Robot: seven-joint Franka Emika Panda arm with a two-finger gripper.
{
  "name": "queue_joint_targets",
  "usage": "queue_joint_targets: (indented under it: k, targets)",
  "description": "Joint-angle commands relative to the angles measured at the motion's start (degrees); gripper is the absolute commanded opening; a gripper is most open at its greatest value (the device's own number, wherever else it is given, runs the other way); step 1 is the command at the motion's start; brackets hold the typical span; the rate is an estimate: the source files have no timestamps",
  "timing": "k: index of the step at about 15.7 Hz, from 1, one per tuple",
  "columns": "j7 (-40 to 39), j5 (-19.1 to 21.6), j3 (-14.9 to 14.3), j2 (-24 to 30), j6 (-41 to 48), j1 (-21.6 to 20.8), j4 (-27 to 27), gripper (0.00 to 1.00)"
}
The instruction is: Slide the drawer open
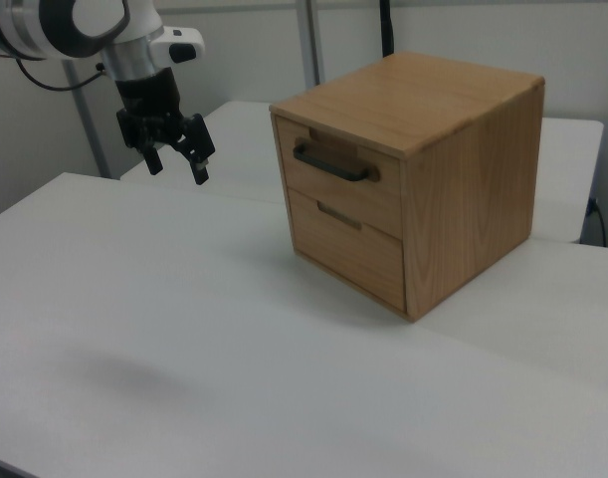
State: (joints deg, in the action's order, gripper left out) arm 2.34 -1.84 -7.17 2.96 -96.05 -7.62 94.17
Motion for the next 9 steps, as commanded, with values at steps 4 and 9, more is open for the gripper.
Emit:
queue_joint_targets:
  k: [4, 9]
  targets:
    - [2.4, -0.4, -0.9, 0.9, -0.5, -0.6, 0.6, 1.00]
    - [12.5, -0.7, -0.8, 0.2, -4.1, -0.1, -0.5, 1.00]
